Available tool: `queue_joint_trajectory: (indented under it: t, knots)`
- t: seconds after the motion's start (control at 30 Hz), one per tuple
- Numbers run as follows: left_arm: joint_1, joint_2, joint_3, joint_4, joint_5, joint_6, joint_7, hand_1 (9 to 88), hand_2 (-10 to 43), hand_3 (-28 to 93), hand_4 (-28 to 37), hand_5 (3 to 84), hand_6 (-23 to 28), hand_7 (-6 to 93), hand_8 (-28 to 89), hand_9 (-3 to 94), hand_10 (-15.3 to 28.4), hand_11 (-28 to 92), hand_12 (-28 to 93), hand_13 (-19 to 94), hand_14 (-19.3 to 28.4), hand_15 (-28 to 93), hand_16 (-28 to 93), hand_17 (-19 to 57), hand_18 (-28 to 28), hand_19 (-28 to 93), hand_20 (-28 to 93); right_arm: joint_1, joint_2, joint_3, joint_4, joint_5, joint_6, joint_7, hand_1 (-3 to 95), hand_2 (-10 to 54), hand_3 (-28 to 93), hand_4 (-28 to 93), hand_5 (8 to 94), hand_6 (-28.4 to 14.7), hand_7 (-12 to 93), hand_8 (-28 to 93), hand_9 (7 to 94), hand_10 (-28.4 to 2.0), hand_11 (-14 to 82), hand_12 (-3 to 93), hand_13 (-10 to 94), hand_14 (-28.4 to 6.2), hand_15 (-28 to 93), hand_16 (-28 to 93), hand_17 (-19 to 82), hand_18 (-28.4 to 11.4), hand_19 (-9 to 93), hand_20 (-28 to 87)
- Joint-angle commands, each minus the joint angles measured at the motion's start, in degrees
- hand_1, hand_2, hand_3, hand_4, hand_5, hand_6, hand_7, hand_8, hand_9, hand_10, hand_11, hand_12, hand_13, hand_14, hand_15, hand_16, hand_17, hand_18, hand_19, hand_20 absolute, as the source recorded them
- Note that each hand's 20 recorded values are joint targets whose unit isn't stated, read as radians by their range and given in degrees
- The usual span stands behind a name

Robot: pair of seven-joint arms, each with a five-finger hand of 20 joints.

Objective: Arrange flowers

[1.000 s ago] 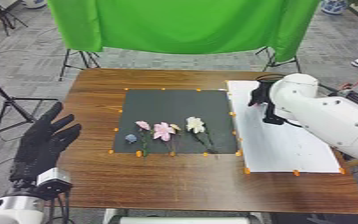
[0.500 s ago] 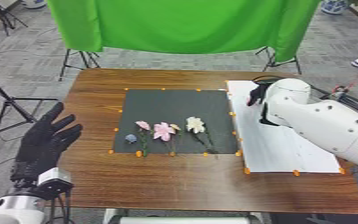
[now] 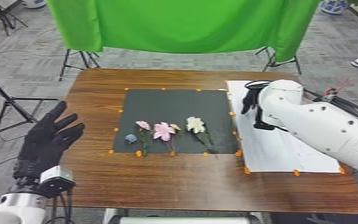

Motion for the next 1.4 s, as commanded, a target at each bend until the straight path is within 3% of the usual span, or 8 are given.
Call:
queue_joint_trajectory:
  t: [0.03, 0.3, 0.5, 0.87, 1.13, 1.23, 1.27, 1.4]
  knots:
    - [0.6, -0.64, -0.12, -0.01, 0.20, -0.33, -0.05, 29.9, 7.5, 62, -20.6, 32.4, 8.2, 7.4, -7, 27.6, 18.9, 24, 11, 20, 27.6, 57, -13, -8.5, 28.4, 53, -1, 0.3, 0.2, -1.8, 1.0, -1.7, 1.4, -1.3, 29.6, -1.4, 83, -25, 42.6, -0.2, 14, -11, 45.8, -11.7, 7.1, 13.1, 66, -13.1, 68, 9, 45, -18.6, 93, -2]
    - [0.6, -0.82, -0.02, 0.03, 0.16, -0.44, -0.01, 30.1, 7.6, 62, -20.5, 32.5, 8.3, 7.5, -7, 27.5, 19.0, 24, 11, 20, 27.6, 57, -13, -8.5, 28.4, 53, -1, 2.6, 1.8, -8.7, 0.1, -6.6, 10.6, -2.7, 49.7, -9.4, 74, -28, 62.8, 2.0, 26, -4, 72.0, -8.0, 13.5, 14.3, 75, -5.2, 58, 15, 47, -14.8, 93, -1]
    - [1.4, -0.49, -0.16, -0.24, -0.28, 0.12, 0.50, 30.1, 7.6, 62, -20.4, 32.5, 8.2, 7.4, -7, 27.5, 18.9, 24, 11, 20, 27.6, 57, -13, -8.5, 28.4, 53, -1, 3.6, 3.2, -11.2, -0.7, -9.4, 14.9, -2.9, 59.2, -9.5, 70, -28, 74.0, 4.3, 32, 0, 87.9, -5.1, 4.3, 27.9, 81, -1.6, 55, 21, 51, -12.6, 93, 8]
    - [2.4, 0.60, -0.03, -0.65, -1.48, 1.14, 1.20, 30.1, 7.7, 62, -20.3, 32.6, 8.3, 7.4, -7, 27.5, 18.9, 24, 11, 20, 27.7, 57, -13, -8.4, 28.4, 53, -1, 4.6, 3.8, -8.1, -3.7, -6.7, 15.3, 1.1, 59.0, -9.5, 73, -28, 75.6, 4.2, 32, 1, 89.5, -5.6, 4.9, 29.8, 83, -0.7, 57, 22, 52, -12.8, 93, 18]
    - [3.2, 1.72, -0.03, -0.89, -2.59, 1.94, 2.16, 30.1, 7.8, 62, -20.4, 32.6, 8.3, 7.3, -7, 27.5, 19.0, 24, 11, 20, 27.7, 57, -13, -8.4, 28.4, 53, -1, -1.7, 3.0, 3.0, -6.9, -3.4, -2.5, 6.5, 38.4, -9.1, 78, -24, 56.7, -2.1, 17, -11, 65.7, -18.9, 12.1, 13.1, 77, -7.6, 57, 14, 48, -17.6, 93, 12]
    - [3.5, 2.53, 0.13, -0.87, -3.30, 2.16, 3.22, 30.0, 7.7, 62, -20.3, 32.6, 8.3, 7.3, -7, 27.5, 19.0, 24, 11, 20, 27.7, 57, -13, -8.4, 28.4, 53, -1, -2.4, 2.2, 4.0, -6.3, -2.3, -5.2, 7.8, 38.1, -9.3, 77, -24, 54.0, -2.8, 15, -11, 63.7, -20.4, 10.9, 13.0, 76, -8.5, 57, 14, 48, -18.0, 93, 11]
    - [3.0, 1.65, -0.02, -0.79, -2.41, 1.68, 1.85, 30.0, 7.7, 62, -20.3, 32.6, 8.3, 7.3, -7, 27.5, 19.0, 24, 11, 20, 27.6, 57, -13, -8.4, 28.4, 53, -1, -3.2, 2.4, 4.4, -6.5, -2.2, -5.1, 8.2, 38.1, -9.4, 76, -24, 53.6, -2.9, 15, -10, 63.4, -20.8, 10.7, 12.9, 76, -8.6, 57, 13, 48, -18.1, 93, 10]
    - [2.9, 1.37, 0.09, -0.75, -2.39, 1.75, 1.92, 30.1, 7.7, 62, -20.3, 32.7, 8.3, 7.3, -7, 27.5, 19.0, 24, 11, 20, 27.7, 57, -13, -8.5, 28.4, 53, -1, -3.5, 2.4, 3.6, -5.8, -2.2, -4.2, 7.2, 38.6, -9.5, 75, -24, 52.6, -2.9, 15, -10, 63.0, -21.4, 10.3, 12.8, 76, -8.9, 56, 13, 48, -18.2, 93, 9]
